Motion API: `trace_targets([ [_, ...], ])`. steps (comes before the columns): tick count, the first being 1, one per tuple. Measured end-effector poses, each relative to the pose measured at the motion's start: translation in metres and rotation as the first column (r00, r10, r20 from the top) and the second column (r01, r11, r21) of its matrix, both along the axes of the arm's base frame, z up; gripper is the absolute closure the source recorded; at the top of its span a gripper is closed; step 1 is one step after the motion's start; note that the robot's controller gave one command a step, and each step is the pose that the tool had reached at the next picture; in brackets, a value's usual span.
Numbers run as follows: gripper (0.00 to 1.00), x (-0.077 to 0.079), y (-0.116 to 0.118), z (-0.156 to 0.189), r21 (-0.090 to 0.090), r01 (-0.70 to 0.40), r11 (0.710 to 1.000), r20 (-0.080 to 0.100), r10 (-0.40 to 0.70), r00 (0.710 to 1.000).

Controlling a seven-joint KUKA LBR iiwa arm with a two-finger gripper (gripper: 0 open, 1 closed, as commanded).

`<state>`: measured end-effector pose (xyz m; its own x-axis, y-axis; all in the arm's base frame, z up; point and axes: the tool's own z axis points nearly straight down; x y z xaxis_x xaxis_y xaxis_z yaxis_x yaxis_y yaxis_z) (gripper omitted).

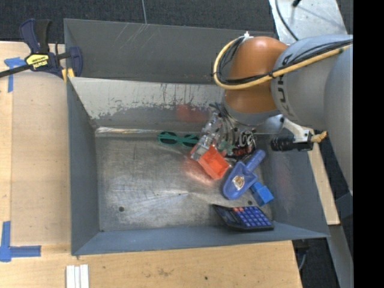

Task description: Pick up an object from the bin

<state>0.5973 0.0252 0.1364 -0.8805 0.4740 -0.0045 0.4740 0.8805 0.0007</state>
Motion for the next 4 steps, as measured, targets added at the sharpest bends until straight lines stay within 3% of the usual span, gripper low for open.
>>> trace_targets([
  [1, 1.00, -0.021, -0.006, -0.001, 0.002, -0.029, 1.000, -0.002, 0.029, 1.000],
  [2, 1.00, -0.017, -0.009, 0.002, 0.001, -0.024, 1.000, -0.004, 0.024, 1.000],
  [3, 1.00, -0.029, -0.013, 0.007, 0.001, -0.018, 1.000, -0.002, 0.018, 1.000],
  [4, 1.00, -0.018, -0.019, 0.020, 0.002, -0.026, 1.000, -0.003, 0.026, 1.000],
])
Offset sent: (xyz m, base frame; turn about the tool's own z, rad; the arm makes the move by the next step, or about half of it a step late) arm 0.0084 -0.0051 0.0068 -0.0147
